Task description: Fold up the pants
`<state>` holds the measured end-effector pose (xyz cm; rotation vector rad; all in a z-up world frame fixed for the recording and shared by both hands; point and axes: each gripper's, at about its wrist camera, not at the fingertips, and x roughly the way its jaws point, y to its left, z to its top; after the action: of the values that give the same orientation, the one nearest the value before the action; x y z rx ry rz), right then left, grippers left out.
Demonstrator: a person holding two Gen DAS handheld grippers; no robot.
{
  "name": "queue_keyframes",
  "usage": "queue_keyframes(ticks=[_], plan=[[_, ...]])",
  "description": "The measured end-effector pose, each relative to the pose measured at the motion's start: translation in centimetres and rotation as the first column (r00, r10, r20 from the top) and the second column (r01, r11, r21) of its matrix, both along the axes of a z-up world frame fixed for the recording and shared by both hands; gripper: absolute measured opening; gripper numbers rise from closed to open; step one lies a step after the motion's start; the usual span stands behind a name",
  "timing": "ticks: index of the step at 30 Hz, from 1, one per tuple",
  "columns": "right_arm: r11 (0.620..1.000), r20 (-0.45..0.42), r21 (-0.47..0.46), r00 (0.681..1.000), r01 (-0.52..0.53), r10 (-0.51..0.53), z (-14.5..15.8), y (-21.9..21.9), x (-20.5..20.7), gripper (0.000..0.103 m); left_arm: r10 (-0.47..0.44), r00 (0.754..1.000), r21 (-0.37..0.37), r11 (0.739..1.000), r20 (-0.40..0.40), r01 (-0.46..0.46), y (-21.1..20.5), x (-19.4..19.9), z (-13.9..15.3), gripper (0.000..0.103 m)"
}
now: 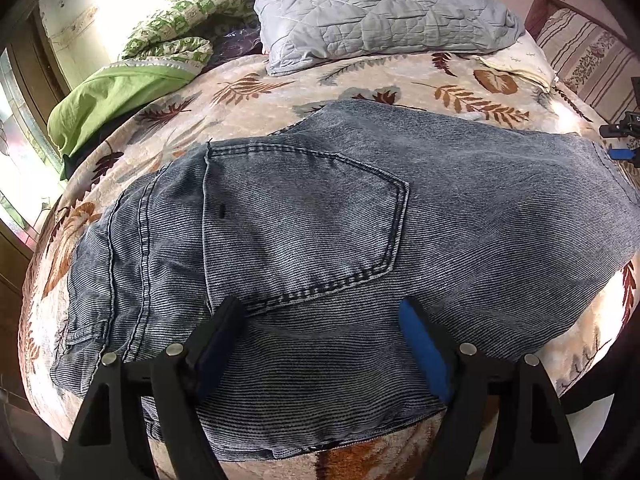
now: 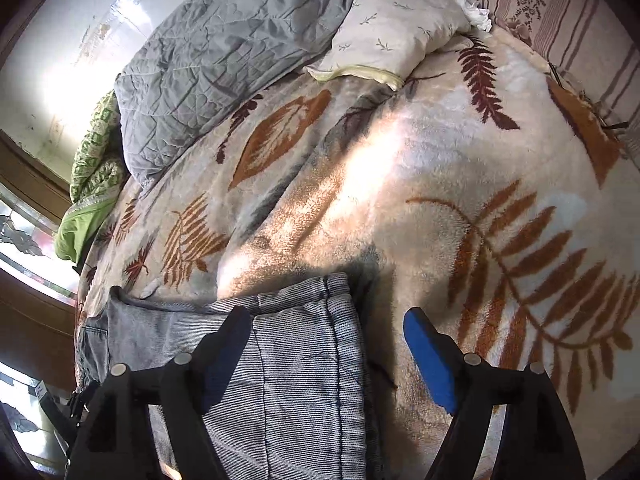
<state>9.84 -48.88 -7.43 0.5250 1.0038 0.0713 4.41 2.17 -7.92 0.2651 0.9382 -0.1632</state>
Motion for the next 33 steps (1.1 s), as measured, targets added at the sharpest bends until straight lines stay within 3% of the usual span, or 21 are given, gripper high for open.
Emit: queue_keyframes(ticks=[2, 4, 6, 9, 13, 17, 19, 20, 21, 23, 25, 27, 29, 30, 31, 33], plan=[[1.0, -0.004, -0.003, 1.0, -0.024, 0.024, -0.3, 0.5, 0.2, 0.067, -0.001, 1.0, -0.001, 1.0, 0.001, 0.001, 0.0, 0.0, 0.0, 0.081], [0.999, -0.026, -0.027, 0.999, -0.037, 0.036, -0.6, 1.0, 0.5, 0.038, -0.001, 1.0, -0.001, 1.0, 0.002, 0.001, 0.1, 0.0, 0.0, 0.081], [0.996, -0.039, -0.08, 0.999, -0.041, 0.038, -0.4, 1.5, 0.7, 0.016, -0.002, 1.0, -0.002, 1.0, 0.002, 0.002, 0.1, 0.0, 0.0, 0.081], [0.989, 0.022, -0.146, 0.999, -0.021, 0.024, 1.7, 1.6, 0.2, 0.012, -0.003, 1.0, 0.001, 1.0, 0.004, 0.003, 0.0, 0.0, -0.1, 0.082], [0.976, 0.04, -0.218, 0.999, -0.023, 0.032, 2.8, 2.2, 1.1, 0.012, -0.002, 1.0, 0.005, 1.0, 0.009, 0.002, -0.1, 0.1, -0.2, 0.083], [0.984, -0.048, -0.18, 0.999, -0.012, 0.004, -0.7, 1.9, 2.2, 0.016, 0.009, 1.0, 0.009, 1.0, 0.011, -0.009, -0.3, 0.1, 0.3, 0.083], [0.983, -0.046, -0.181, 0.999, 0.0, -0.008, -0.6, 1.9, 1.6, 0.037, 0.01, 0.999, -0.008, 1.0, 0.039, -0.01, -0.4, -0.2, 1.2, 0.083], [0.983, -0.041, -0.184, 0.999, 0.008, -0.016, -0.1, 1.9, 1.1, 0.066, 0.011, 0.998, -0.022, 1.0, 0.059, -0.009, -0.5, -0.4, 1.9, 0.083], [0.979, -0.019, -0.203, 1.0, 0.019, -0.023, 0.7, 2.0, 0.5, 0.071, 0.011, 0.997, -0.041, 0.999, 0.079, -0.008, -0.6, -0.5, 2.6, 0.083], [0.974, 0.029, -0.223, 0.999, 0.033, -0.027, 2.9, 2.3, -0.9, 0.071, 0.007, 0.994, -0.087, 0.996, 0.107, 0.002, -1.1, -0.6, 3.9, 0.083], [0.99, 0.084, -0.139, 0.996, 0.026, -0.015, 5.0, 2.6, -2.6, 0.071, -0.003, 0.995, -0.119, 0.993, 0.101, 0.015, -1.7, -0.2, 4.3, 0.083], [1.0, 0.11, -0.008, 0.994, -0.011, 0.012, 5.9, 3.4, -4.2, 0.071, 0.016, 0.998, -0.104, 0.995, 0.063, -0.01, -2.2, 0.5, 3.5, 0.083], [0.989, 0.096, 0.139, 0.995, -0.04, 0.027, 5.1, 4.5, -5.3, 0.071, 0.033, 0.998, -0.039, 0.999, -0.051, -0.035, -2.7, 1.7, 0.9, 0.083], [0.98, 0.074, 0.194, 0.997, -0.048, 0.034, 4.1, 4.8, -5.7, 0.071, 0.043, 0.995, -0.005, 0.999, -0.094, -0.044, -3.0, 2.0, -0.4, 0.085], [0.973, 0.037, 0.226, 0.999, -0.042, 0.034, 2.6, 5.3, -6.0, 0.071, 0.041, 0.998, 0.006, 0.999, -0.043, -0.041, -3.2, 1.7, -0.4, 0.089], [0.98, -0.096, 0.199, 0.995, -0.011, 0.03, -1.2, 5.8, -5.8, 0.07, 0.047, 0.998, 0.044, 0.998, -0.043, -0.045, -3.8, 1.9, 0.0, 0.089]])
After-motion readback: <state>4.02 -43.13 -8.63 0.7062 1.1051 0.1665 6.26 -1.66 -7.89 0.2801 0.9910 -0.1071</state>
